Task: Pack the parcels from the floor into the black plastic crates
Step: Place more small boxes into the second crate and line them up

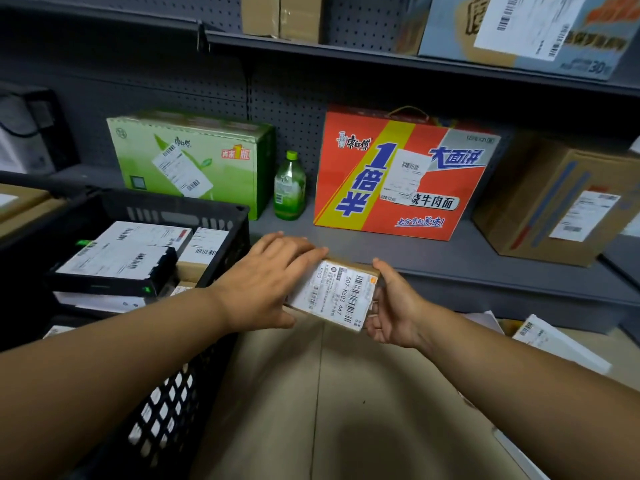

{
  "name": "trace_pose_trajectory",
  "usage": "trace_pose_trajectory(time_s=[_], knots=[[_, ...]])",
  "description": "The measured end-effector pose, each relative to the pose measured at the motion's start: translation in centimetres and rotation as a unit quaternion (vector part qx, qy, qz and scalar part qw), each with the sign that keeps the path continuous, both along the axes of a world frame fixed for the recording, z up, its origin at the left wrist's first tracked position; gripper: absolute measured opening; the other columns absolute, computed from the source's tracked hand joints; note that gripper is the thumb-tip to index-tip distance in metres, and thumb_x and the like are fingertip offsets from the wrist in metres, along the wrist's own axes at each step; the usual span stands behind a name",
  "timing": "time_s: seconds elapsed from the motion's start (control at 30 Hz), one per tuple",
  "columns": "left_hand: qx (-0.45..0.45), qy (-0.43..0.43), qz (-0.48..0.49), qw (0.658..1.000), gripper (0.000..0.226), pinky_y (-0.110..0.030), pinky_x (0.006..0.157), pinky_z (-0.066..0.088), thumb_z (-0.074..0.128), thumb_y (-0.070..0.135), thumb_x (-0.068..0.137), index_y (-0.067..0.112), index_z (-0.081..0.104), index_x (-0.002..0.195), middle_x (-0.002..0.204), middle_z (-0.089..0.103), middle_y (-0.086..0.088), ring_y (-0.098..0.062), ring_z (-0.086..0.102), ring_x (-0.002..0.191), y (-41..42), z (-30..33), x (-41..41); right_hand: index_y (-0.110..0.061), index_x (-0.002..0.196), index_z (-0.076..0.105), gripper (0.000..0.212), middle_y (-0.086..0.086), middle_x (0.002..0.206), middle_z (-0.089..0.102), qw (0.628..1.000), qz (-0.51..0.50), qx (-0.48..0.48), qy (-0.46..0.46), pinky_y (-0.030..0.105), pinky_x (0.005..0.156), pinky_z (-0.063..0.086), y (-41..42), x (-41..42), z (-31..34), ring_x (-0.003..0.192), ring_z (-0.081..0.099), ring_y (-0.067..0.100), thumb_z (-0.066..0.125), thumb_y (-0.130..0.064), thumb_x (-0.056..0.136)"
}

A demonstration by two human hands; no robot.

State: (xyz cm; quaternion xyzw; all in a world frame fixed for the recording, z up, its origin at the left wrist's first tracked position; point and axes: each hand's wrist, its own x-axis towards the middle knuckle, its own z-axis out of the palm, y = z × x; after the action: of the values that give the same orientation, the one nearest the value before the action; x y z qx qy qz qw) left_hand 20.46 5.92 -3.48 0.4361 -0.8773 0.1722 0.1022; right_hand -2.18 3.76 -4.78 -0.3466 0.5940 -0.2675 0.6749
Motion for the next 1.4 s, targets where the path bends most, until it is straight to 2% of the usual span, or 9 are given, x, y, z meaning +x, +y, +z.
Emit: trace_pose_trajectory(time_s=[0.17, 0.3, 0.5, 0.63, 0.8, 1.03, 1.1, 1.23, 1.4], knots=[[-0.021, -0.006, -0.024, 0.999, 0.092, -0.032, 0.092, 0.035, 0.074, 0.045, 0.056, 0.011, 0.038, 0.134, 0.113, 0.053, -0.006, -0.023, 0.049, 0.100, 0.1, 0.4, -0.4, -0.021, 0.096, 0.068, 0.076, 0.006, 0.080, 0.066, 0.999, 0.039, 0.004, -0.007, 0.021, 0.053, 0.040, -0.5, 0.7, -0.4, 0.064, 0.057, 0.015, 0.020, -0.078, 0.083], [-0.009, 0.007, 0.037, 0.999, 0.092, -0.035, 0.085, 0.044, 0.073, 0.048, 0.055, 0.012, 0.037, 0.131, 0.108, 0.052, -0.006, -0.024, 0.050, 0.096, 0.1, 1.2, 1.1, -0.020, 0.113, 0.062, 0.061, 0.002, 0.099, 0.070, 0.992, 0.027, -0.119, -0.006, 0.037, 0.079, 0.048, -1.2, 2.1, 0.5, 0.090, 0.065, 0.019, 0.034, -0.067, 0.088], [0.009, 0.031, 0.109, 0.994, 0.099, -0.035, 0.086, 0.035, 0.073, 0.060, 0.059, 0.010, 0.038, 0.136, 0.114, 0.048, -0.007, -0.026, 0.045, 0.103, 0.7, 3.2, 5.3, -0.027, 0.123, 0.053, 0.040, -0.003, 0.100, 0.070, 0.956, 0.137, -0.260, 0.009, 0.039, 0.087, 0.043, -2.1, 7.2, 3.5, 0.095, 0.063, 0.018, 0.063, -0.018, 0.085], [0.088, 0.052, 0.081, 0.991, 0.112, -0.026, 0.103, 0.024, 0.074, 0.065, 0.058, 0.013, 0.024, 0.144, 0.134, 0.038, -0.003, -0.018, 0.034, 0.123, 1.6, 6.0, 9.5, -0.023, 0.111, 0.059, 0.042, 0.001, 0.097, 0.070, 0.951, 0.123, -0.285, 0.001, 0.039, 0.085, 0.045, -2.9, 10.9, 4.6, 0.089, 0.064, 0.017, 0.073, -0.018, 0.071], [0.055, -0.068, 0.033, 0.996, 0.126, -0.029, 0.112, 0.009, 0.070, 0.071, 0.056, 0.017, 0.005, 0.150, 0.155, 0.010, -0.009, -0.022, 0.013, 0.141, 3.4, 8.5, 15.3, -0.015, 0.113, 0.058, 0.044, 0.000, 0.096, 0.066, 0.936, 0.157, -0.315, 0.004, 0.036, 0.086, 0.049, -3.3, 17.4, 6.2, 0.090, 0.061, 0.013, 0.074, -0.021, 0.072], [0.118, -0.191, 0.096, 0.970, 0.142, -0.037, 0.114, -0.012, 0.063, 0.079, 0.054, 0.019, -0.033, 0.141, 0.152, -0.030, -0.009, -0.020, -0.025, 0.141, 5.4, 8.2, 22.3, -0.021, 0.102, 0.062, 0.061, -0.005, 0.090, 0.067, 0.905, 0.272, -0.318, 0.074, 0.038, 0.082, 0.047, -2.7, 26.2, 6.2, 0.095, 0.060, 0.015, 0.073, -0.041, 0.045], [0.143, -0.196, 0.106, 0.964, 0.141, -0.039, 0.115, -0.009, 0.060, 0.080, 0.055, 0.016, -0.031, 0.142, 0.153, -0.025, -0.013, -0.022, -0.020, 0.142, 6.6, 6.9, 23.8, -0.021, 0.103, 0.063, 0.058, -0.005, 0.090, 0.067, 0.889, 0.322, -0.308, 0.105, 0.035, 0.080, 0.045, -2.3, 27.7, 4.9, 0.093, 0.059, 0.013, 0.073, -0.043, 0.050], [0.096, -0.164, 0.060, 0.980, 0.127, -0.039, 0.108, 0.030, 0.050, 0.082, 0.053, 0.001, 0.019, 0.146, 0.140, 0.034, -0.024, -0.033, 0.033, 0.130, 7.9, 2.9, 25.5, -0.021, 0.125, 0.053, 0.074, -0.004, 0.109, 0.063, 0.852, 0.418, -0.268, 0.163, 0.025, 0.077, 0.045, -1.9, 29.1, 2.3, 0.099, 0.059, 0.009, 0.075, -0.042, 0.058], [0.266, -0.101, 0.045, 0.958, 0.129, -0.022, 0.108, 0.018, 0.060, 0.080, 0.055, 0.011, 0.000, 0.147, 0.145, 0.016, -0.013, -0.024, 0.020, 0.136, 7.6, -3.4, 25.9, -0.019, 0.130, 0.051, 0.053, -0.002, 0.130, 0.053, 0.840, 0.344, -0.351, 0.230, 0.027, 0.101, 0.041, -3.3, 29.0, 0.4, 0.121, 0.050, 0.011, 0.070, -0.029, 0.081]])
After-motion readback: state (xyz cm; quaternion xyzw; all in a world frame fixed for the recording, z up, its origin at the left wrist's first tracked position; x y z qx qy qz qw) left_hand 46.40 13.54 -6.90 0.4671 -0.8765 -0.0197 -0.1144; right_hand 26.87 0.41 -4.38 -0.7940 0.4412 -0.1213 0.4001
